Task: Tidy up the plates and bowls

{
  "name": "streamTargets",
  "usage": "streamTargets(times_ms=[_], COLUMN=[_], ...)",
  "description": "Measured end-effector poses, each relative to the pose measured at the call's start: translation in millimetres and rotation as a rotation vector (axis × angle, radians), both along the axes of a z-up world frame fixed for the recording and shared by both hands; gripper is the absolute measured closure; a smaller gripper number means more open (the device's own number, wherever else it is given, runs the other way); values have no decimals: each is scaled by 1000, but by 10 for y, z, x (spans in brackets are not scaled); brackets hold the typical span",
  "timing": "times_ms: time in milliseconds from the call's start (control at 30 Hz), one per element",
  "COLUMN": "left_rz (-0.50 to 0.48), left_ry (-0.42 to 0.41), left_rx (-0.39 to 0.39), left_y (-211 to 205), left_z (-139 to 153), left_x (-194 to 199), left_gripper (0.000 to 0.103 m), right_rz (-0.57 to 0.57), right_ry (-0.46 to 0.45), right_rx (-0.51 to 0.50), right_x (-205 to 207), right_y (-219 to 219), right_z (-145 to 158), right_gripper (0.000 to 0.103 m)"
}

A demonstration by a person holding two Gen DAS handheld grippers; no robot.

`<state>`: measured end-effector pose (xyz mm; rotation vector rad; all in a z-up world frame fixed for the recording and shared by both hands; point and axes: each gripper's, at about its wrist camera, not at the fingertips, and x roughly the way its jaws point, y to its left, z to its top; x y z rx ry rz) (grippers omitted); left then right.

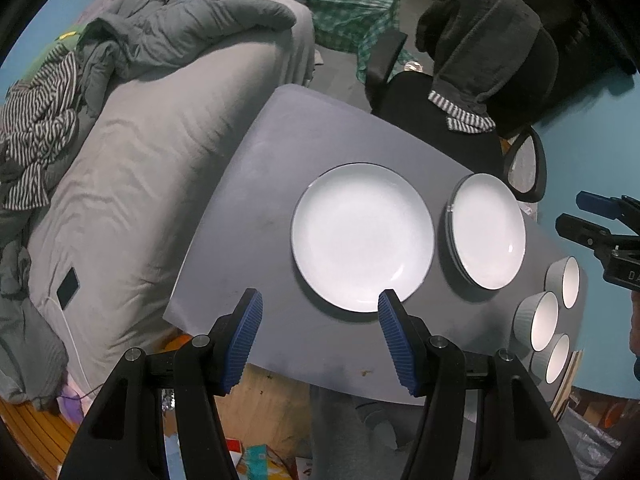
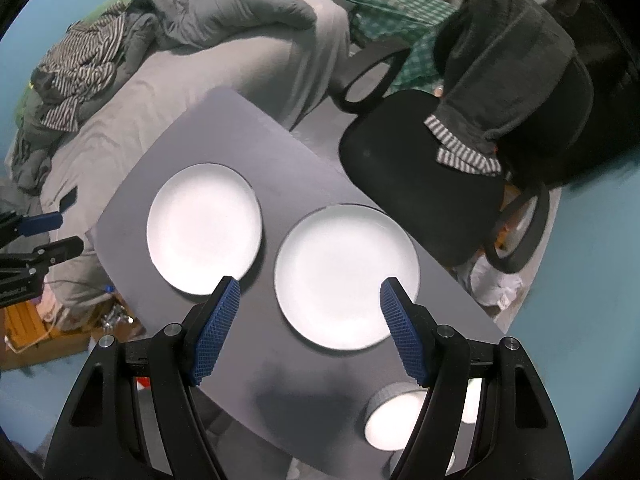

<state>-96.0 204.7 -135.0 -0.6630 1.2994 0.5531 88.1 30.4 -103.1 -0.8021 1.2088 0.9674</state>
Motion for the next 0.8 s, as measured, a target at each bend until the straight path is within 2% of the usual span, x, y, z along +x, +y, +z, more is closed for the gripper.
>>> streamTargets(times_ms=[433, 800], left_rz=[97, 162], left_ry=[-1, 9], left_rx=[-114, -146], left_y=[351, 554], left_z=[-535, -1011], left_x=[-53, -2], left_gripper=[42, 42], right_rz=[58, 74], right_ry=[99, 203], right_rx=[-6, -51], right_x=[-72, 2], right_y=[661, 1045], right_z=[-522, -1135], right_gripper=[31, 31])
